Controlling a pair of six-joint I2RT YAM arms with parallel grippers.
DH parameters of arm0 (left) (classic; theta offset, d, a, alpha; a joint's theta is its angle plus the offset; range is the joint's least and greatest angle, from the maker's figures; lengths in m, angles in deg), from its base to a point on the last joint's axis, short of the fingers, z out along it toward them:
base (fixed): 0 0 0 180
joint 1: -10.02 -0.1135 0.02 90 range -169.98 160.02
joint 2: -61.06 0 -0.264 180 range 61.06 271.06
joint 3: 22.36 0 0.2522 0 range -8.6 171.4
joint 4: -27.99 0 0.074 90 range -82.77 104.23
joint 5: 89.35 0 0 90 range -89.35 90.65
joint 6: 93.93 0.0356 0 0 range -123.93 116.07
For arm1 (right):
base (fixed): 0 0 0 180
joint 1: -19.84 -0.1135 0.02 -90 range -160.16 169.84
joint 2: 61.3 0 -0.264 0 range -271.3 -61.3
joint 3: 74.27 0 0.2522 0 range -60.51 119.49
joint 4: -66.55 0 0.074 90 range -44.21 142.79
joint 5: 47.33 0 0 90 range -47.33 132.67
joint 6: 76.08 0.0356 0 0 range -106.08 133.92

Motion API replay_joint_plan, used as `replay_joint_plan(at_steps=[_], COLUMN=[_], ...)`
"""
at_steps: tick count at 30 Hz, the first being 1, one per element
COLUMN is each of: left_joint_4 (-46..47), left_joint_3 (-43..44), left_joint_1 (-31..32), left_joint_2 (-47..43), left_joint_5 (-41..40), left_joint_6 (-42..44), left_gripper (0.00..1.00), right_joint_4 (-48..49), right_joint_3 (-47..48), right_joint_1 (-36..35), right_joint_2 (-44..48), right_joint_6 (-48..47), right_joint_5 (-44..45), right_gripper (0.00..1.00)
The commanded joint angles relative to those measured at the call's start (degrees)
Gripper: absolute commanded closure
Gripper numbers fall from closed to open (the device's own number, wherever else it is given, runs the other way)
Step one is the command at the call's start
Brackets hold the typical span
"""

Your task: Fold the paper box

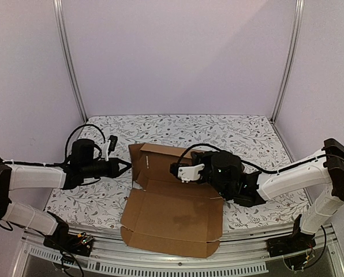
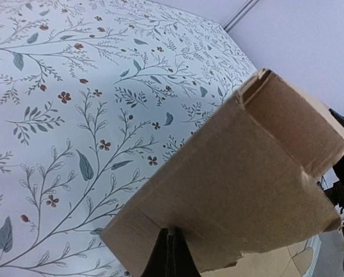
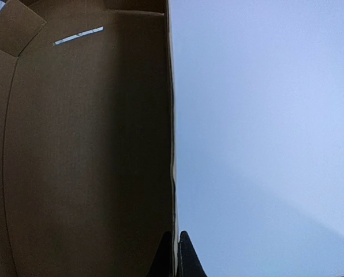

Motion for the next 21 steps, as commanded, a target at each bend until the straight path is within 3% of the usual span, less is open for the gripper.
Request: replay_joint_plan(at_steps=[1,10,21], left_joint_4=[0.49,1.48,-2.33], left_joint_3=[2.90,5.90,2.57], left_joint_1=[1.67,1.60,1.68], left_joint_2=[3.23,7.92,1.67], left_joint_5=[0.15,1.13,-1.70], left_joint_6=[2.57,3.01,3.61], left_gripper=[1.00,1.00,0.99], right_joint_4=[-0.41,0.02,0.17], right_joint_3=[0.40,0.24,0.49], right_joint_1=[-0.94,-0.97,-0.90], right_joint_2=[-1.79,-2.67,-3.12], right_joint_6=[1.74,0.80,0.18], right_joint_5=[-4.15,-3.71,-3.44], right_gripper=[1.00,1.00,1.00])
